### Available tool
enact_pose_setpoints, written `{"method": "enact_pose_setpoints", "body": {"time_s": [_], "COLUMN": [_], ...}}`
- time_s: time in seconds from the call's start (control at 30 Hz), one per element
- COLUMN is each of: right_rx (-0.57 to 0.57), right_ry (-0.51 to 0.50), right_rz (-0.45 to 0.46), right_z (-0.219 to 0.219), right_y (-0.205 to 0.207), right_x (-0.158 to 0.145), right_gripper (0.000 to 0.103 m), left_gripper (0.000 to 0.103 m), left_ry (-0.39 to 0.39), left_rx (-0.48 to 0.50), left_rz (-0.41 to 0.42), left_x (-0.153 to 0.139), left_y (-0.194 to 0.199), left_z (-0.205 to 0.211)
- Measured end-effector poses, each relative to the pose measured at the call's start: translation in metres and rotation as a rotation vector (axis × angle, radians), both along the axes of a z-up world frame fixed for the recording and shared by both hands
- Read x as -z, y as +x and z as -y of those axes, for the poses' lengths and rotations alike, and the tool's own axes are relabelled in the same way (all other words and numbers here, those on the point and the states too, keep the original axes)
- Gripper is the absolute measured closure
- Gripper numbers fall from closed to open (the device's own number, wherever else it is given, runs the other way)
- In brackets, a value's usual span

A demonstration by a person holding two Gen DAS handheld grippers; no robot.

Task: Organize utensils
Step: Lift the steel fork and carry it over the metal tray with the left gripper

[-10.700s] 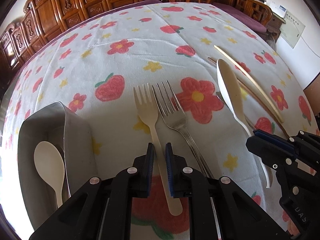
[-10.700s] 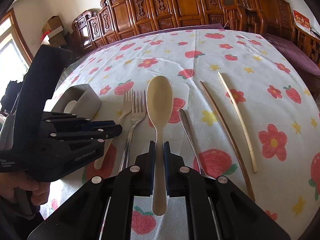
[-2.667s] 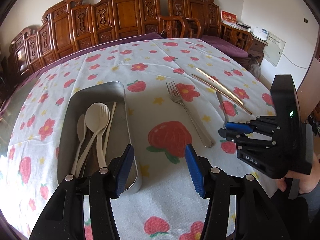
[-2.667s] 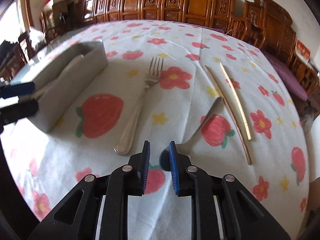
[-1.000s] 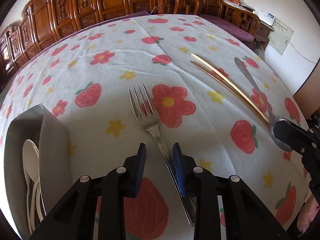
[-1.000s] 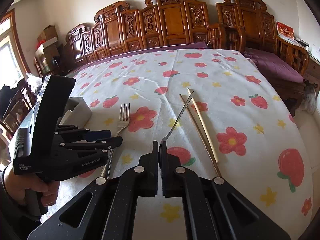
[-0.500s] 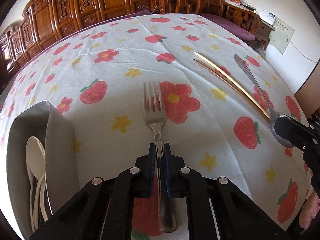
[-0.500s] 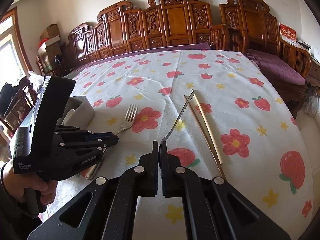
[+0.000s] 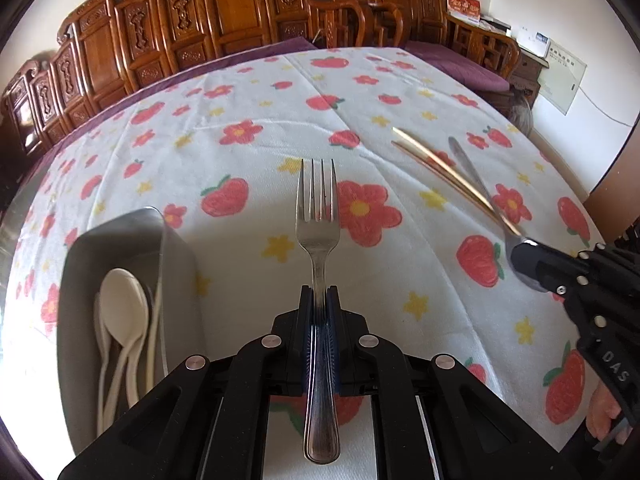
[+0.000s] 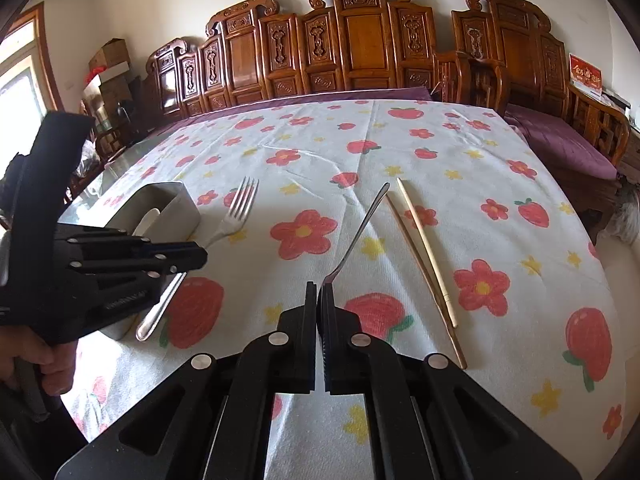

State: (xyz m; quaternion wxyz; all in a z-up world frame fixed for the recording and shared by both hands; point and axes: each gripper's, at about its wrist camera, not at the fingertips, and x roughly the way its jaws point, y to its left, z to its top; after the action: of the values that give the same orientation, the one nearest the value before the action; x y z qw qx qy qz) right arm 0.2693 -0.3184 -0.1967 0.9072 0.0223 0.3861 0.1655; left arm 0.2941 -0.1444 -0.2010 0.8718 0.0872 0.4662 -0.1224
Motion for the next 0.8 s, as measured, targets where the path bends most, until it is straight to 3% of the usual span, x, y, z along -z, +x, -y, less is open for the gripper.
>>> {"method": "enact_pose_setpoints", "body": {"time_s": [0.43,0.8], "right_rx": [-0.06,-0.121], "right_ry": [0.02,0.04], "right_rz": [0.039,0.055], "right_z": [-0.026,-0.052], "right_y": [-0.014,-0.026], "right_x": [-0.016,-0.025], "right_gripper": [0.1,0.1], "left_gripper": [0.097,0.097], "left_ry": [-0.009,-0.025], "left_rx": [-0.012,-0.057], "left_rz": [0.064,0.097], "left_x": [-0.037,-0.054], "left_y": [-0.021,-0.032], "left_z": [-0.019,-0.06]}}
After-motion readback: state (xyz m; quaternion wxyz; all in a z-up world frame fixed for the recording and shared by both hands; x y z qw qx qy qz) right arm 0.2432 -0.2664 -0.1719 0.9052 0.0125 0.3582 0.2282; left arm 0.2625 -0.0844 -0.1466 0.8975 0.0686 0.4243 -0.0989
